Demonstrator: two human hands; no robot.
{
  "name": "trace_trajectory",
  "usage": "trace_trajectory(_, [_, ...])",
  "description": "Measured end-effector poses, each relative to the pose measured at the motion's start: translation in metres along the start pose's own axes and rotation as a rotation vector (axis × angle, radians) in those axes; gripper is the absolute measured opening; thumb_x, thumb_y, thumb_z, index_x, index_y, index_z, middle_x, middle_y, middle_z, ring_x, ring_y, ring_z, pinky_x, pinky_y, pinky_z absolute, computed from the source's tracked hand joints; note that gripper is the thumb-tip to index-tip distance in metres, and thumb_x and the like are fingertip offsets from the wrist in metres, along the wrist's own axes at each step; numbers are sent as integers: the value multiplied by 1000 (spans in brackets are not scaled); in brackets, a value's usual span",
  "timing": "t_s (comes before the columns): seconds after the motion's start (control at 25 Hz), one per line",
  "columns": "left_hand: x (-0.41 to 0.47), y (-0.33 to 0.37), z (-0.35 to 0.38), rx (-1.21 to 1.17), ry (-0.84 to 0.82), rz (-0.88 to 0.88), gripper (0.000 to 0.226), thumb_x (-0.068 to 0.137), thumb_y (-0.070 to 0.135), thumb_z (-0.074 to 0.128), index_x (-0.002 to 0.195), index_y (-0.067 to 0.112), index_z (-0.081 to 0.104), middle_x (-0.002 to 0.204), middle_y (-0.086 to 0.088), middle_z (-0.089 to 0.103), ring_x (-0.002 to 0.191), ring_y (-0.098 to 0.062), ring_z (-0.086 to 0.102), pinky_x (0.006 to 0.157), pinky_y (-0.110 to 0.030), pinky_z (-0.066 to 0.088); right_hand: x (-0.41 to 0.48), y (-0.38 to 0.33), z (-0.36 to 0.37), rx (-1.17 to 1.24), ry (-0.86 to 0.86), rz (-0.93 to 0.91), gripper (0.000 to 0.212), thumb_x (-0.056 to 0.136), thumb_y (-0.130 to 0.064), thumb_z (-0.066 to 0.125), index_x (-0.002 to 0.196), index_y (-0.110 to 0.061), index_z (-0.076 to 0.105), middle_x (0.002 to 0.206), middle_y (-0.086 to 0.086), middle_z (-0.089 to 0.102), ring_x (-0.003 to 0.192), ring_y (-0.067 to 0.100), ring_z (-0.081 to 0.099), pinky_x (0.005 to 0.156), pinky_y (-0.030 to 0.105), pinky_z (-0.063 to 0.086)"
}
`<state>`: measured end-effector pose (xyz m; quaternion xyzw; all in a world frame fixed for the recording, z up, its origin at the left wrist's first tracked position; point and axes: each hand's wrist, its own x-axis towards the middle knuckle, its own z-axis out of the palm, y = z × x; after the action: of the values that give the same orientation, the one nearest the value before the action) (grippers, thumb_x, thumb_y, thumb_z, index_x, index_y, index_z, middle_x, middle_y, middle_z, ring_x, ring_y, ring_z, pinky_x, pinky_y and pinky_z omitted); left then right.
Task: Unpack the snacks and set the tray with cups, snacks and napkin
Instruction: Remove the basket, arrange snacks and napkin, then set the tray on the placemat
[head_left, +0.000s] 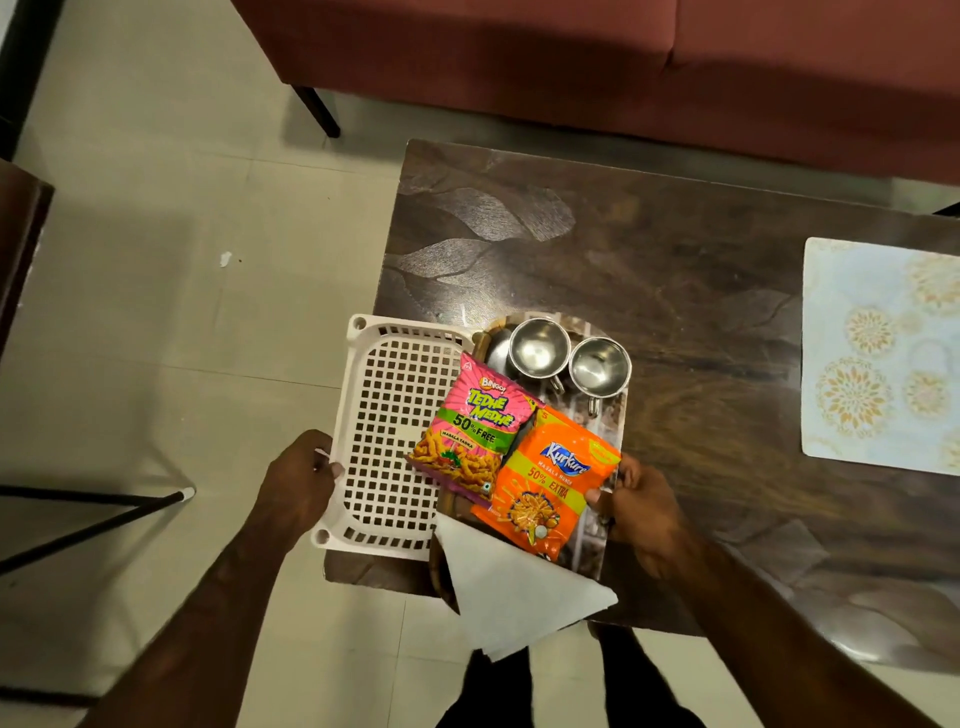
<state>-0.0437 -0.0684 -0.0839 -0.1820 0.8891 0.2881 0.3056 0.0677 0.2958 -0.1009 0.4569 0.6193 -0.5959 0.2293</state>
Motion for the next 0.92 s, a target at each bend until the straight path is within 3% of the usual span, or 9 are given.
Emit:
trace_trajectory(0.12, [-1, -1, 0, 21, 9, 2, 13, 94, 7, 59, 104, 16, 58, 92, -2, 62, 85, -27, 61, 79, -41, 53, 10, 1, -18, -9, 44, 29, 44, 94, 18, 60, 127, -8, 72, 116, 22, 78, 99, 37, 72, 84, 50, 59])
trace_trajectory(0.16, [0, -1, 0, 27, 8, -2, 14, 94, 7, 59, 105, 16, 58, 89, 0, 61, 83, -26, 61, 80, -43, 54, 13, 1, -23, -20, 53, 34, 42, 94, 18, 60, 128, -6, 71, 115, 24, 78, 95, 36, 72, 81, 51, 60])
trace_trajectory(0.28, [1, -1, 2, 35, 25, -24, 16, 94, 7, 60, 107, 15, 59, 86, 1, 62, 80, -24, 61, 78, -42, 55, 22, -1, -34, -66, 75, 42, 39, 94, 17, 61, 127, -2, 70, 109, 21, 79, 82, 30, 71, 64, 37, 57])
trace_trajectory(0.44, [3, 1, 5, 77, 55, -58, 18, 94, 7, 59, 111, 12, 60, 93, -4, 64, 85, -27, 61, 77, -37, 47, 28, -5, -42, -128, 91, 68, 42, 94, 12, 62, 127, -11, 72, 114, 21, 79, 103, 46, 76, 89, 61, 63])
trace_trajectory(0.6, [-3, 16, 4, 139, 115, -37, 35, 91, 8, 58, 126, 13, 58, 117, -14, 59, 103, -35, 61, 91, -48, 51, 26, -11, -44, -184, 66, 20, 41, 95, 12, 63, 130, -7, 70, 118, 19, 79, 109, 41, 76, 99, 61, 60])
trace_trajectory(0.68, [-15, 31, 5, 144, 272, 70, 36, 87, 6, 57, 122, 16, 59, 116, -14, 57, 104, -35, 60, 89, -50, 52, 24, -17, -46, -244, 52, 9, 35, 96, 11, 63, 124, -7, 72, 108, 16, 81, 103, 37, 78, 92, 57, 63])
trace_trajectory(0.72, [-21, 42, 8, 123, 318, 147, 33, 86, 6, 57, 117, 17, 60, 112, -11, 58, 100, -32, 60, 85, -47, 53, 22, -21, -46, -266, 52, 6, 33, 95, 10, 62, 121, -8, 73, 99, 9, 82, 94, 28, 80, 83, 48, 65])
trace_trajectory(0.8, [-32, 66, 20, 60, 275, 271, 27, 87, 6, 57, 110, 21, 59, 105, -3, 58, 93, -24, 62, 81, -41, 54, 18, -28, -45, -336, 57, -13, 30, 95, 5, 63, 117, -10, 75, 83, -5, 79, 74, 13, 78, 69, 33, 60])
trace_trajectory(0.92, [-39, 97, 43, -52, 111, 346, 26, 90, 8, 59, 112, 21, 60, 104, 0, 61, 89, -16, 62, 84, -37, 54, 14, -35, -45, -466, 90, -29, 29, 95, -6, 67, 122, -13, 74, 102, 5, 80, 94, 25, 76, 87, 40, 60])
